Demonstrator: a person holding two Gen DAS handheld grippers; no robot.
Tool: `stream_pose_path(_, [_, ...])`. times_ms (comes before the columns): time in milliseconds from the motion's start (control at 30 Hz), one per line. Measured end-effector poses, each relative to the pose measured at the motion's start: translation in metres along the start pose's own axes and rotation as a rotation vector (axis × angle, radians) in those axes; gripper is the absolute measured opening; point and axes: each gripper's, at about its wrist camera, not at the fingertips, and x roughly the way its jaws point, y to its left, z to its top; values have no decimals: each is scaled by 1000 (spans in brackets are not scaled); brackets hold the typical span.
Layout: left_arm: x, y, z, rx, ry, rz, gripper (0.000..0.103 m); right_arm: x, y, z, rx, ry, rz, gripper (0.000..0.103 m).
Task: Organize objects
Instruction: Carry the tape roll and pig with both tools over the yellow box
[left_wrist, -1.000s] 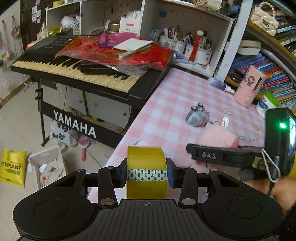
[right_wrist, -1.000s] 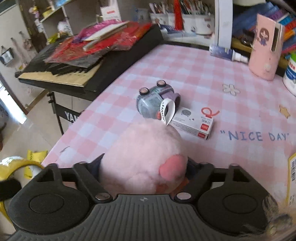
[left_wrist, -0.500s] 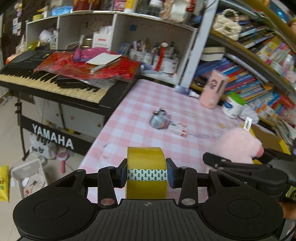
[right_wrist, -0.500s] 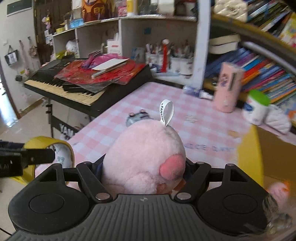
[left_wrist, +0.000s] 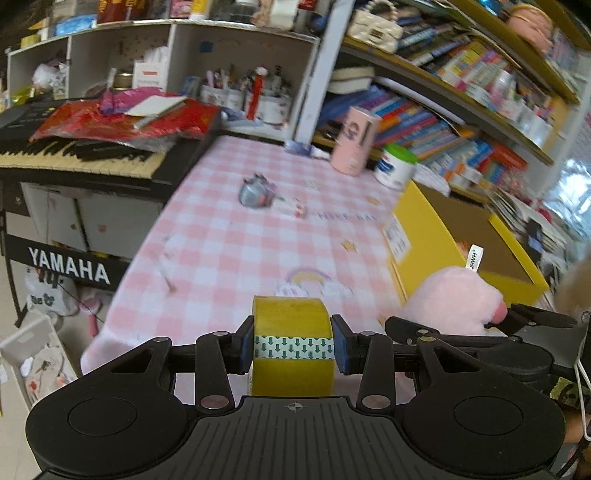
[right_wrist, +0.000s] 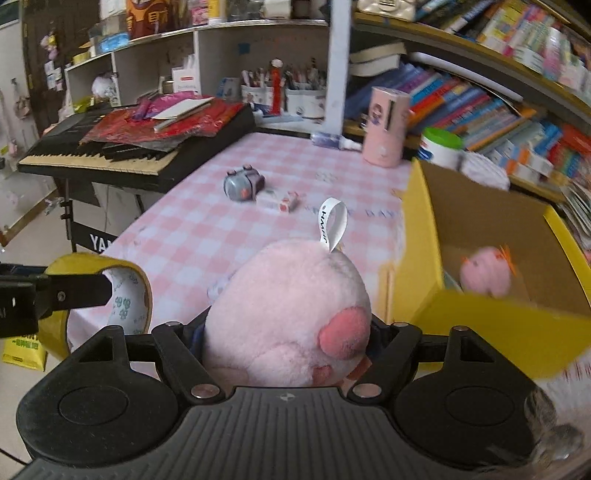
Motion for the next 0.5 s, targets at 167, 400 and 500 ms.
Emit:
stream_pose_path(167, [-14, -13, -23, 55, 37, -49, 39, -32, 1, -37, 60, 10, -51, 75])
stream_pose_path(400, [-23, -38, -39, 140, 69, -126, 39, -68, -14, -77, 175, 33, -117, 75])
stream_pose_path(500, [-22, -51, -43, 164, 77, -163, 39, -80, -22, -86, 207, 31, -150, 75])
